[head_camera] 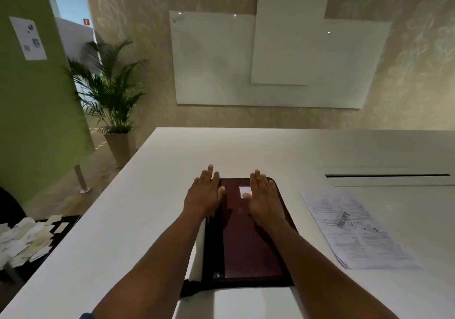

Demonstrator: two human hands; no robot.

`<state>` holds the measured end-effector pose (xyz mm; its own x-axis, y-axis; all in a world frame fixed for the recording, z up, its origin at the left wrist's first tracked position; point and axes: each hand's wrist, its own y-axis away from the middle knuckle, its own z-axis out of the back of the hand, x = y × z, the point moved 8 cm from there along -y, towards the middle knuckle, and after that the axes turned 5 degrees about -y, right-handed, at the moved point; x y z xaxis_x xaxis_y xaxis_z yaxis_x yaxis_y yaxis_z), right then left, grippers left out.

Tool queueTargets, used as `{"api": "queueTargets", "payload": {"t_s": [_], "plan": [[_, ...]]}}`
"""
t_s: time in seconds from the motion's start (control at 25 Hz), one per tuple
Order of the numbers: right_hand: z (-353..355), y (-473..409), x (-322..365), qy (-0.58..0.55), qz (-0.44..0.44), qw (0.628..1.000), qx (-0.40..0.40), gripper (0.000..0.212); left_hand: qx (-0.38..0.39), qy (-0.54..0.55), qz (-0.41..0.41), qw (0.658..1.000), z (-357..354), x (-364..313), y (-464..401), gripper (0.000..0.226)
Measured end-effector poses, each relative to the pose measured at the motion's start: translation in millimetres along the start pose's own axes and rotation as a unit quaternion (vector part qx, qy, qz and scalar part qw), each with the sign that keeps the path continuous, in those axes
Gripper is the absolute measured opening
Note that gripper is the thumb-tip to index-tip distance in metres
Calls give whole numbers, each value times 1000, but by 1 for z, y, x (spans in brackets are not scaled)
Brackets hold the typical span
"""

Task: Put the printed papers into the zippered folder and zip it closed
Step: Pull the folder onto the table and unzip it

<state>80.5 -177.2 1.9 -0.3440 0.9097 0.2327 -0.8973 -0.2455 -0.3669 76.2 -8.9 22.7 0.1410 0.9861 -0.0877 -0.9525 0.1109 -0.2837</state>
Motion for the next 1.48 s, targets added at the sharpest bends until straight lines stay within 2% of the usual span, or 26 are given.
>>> {"api": "queueTargets", "payload": {"t_s": [0.24, 0.48, 0.64, 0.8, 0.96, 1.12, 1.32, 1.48], "plan": [[-41, -17, -10, -16, 5, 996, 87, 66, 119, 48, 67, 989, -60, 11, -14, 68], [-68, -57, -22, -65, 0, 986, 153, 58, 152, 87, 102, 979, -94, 25, -37, 76], [-76, -88, -23, -45, 26, 988, 146, 44, 108, 79, 120, 984, -100, 34, -51, 69], [-87, -116, -18, -49, 30, 986, 156, 45, 70, 57, 118, 989, -100, 42, -66, 63], [-101, -145, -19, -28, -3, 981, 190, 41, 86, 107, 141, 980, -112, 57, -75, 70], [-109, -173, -19, -69, -62, 975, 201, 36, 86, 161, 166, 969, -123, 72, -81, 75], [-132, -194, -7, -136, -114, 951, 253, 37, 52, 155, 194, 967, -125, 78, -84, 69], [-146, -208, 7, -120, -158, 939, 281, 31, 28, 144, 194, 970, -124, 78, -82, 72]]}}
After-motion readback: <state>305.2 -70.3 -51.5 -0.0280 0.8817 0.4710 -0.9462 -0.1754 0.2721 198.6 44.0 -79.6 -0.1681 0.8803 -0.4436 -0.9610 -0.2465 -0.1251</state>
